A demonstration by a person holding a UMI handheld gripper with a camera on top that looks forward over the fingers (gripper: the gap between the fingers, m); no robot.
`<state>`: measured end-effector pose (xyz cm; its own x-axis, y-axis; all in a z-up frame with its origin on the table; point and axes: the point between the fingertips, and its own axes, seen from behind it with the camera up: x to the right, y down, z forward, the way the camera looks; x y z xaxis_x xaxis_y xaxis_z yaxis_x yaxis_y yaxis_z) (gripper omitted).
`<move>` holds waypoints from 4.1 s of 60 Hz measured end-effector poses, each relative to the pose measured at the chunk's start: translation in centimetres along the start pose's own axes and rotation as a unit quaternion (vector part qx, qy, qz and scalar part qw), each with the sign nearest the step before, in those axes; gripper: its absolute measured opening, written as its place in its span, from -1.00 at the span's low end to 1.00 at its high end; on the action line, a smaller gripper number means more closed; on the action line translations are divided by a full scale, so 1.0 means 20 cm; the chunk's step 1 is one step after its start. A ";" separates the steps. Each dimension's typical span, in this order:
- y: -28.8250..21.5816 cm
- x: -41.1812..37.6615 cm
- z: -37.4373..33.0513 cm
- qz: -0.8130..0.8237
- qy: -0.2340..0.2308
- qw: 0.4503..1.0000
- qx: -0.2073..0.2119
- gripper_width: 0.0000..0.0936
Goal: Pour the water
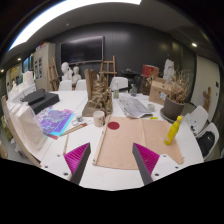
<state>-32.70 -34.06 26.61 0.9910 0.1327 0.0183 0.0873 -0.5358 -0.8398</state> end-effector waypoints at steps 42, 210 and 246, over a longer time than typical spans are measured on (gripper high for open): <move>0.27 1.80 0.85 0.038 0.130 0.990 0.049 0.84; -0.47 0.06 2.35 -0.020 -0.033 0.997 0.073 -0.39; -0.38 0.17 2.14 0.028 0.012 0.998 0.053 0.85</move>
<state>-34.33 6.16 9.83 0.9962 0.0848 -0.0188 0.0214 -0.4498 -0.8929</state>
